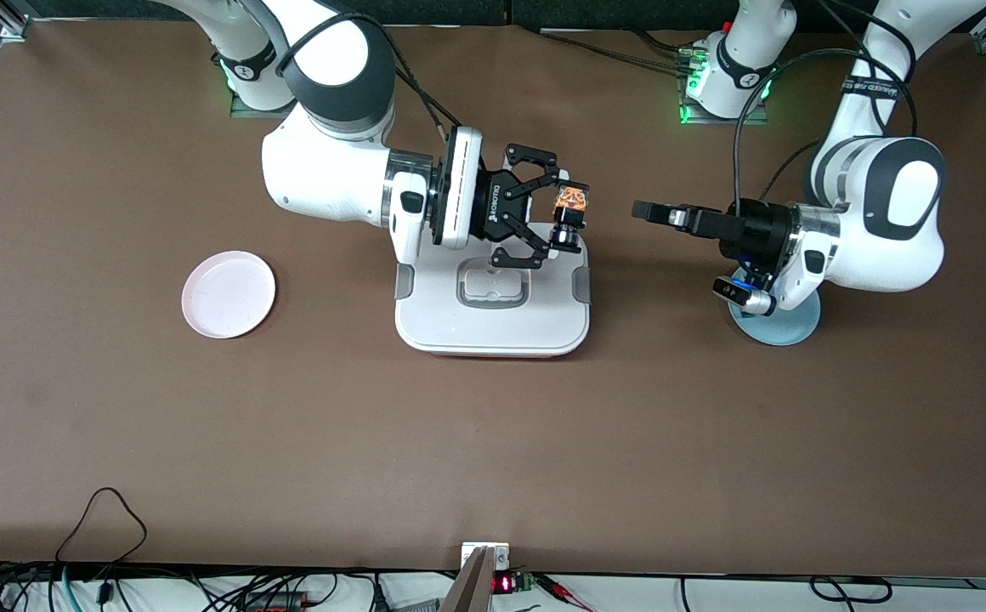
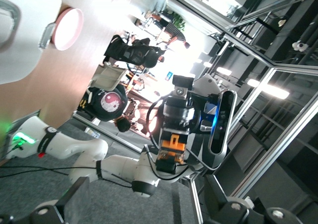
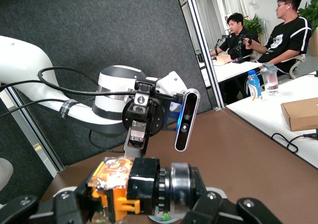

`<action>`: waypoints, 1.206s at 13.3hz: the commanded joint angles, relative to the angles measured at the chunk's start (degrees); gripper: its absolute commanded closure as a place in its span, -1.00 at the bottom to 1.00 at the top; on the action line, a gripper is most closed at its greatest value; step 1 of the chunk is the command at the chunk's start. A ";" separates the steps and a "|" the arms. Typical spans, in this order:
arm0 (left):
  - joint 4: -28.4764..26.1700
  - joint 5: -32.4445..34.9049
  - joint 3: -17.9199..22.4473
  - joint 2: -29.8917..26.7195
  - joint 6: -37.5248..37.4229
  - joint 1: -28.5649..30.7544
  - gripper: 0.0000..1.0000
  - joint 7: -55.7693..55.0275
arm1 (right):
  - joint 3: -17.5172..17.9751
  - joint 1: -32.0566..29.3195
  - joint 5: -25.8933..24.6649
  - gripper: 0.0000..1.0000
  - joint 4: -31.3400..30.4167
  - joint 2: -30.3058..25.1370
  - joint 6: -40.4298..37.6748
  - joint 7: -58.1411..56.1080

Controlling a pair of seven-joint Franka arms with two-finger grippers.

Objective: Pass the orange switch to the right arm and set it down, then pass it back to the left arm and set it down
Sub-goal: 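Hold the switch over the box while the left gripper reaches toward it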

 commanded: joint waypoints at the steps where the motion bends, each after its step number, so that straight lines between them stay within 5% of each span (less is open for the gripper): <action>1: -2.50 -4.63 -3.39 -2.36 5.18 -0.15 -0.99 1.43 | 0.09 0.41 1.36 0.61 1.92 0.95 1.14 -0.91; 9: -2.68 -10.28 -9.03 -2.97 11.80 -0.15 -0.92 -1.20 | 0.00 0.50 1.19 0.61 1.83 0.95 1.75 -1.00; 16: -2.59 -10.28 -9.66 -3.24 11.89 -0.06 -0.38 -2.62 | 0.00 0.50 1.10 0.61 1.83 0.77 1.93 -1.00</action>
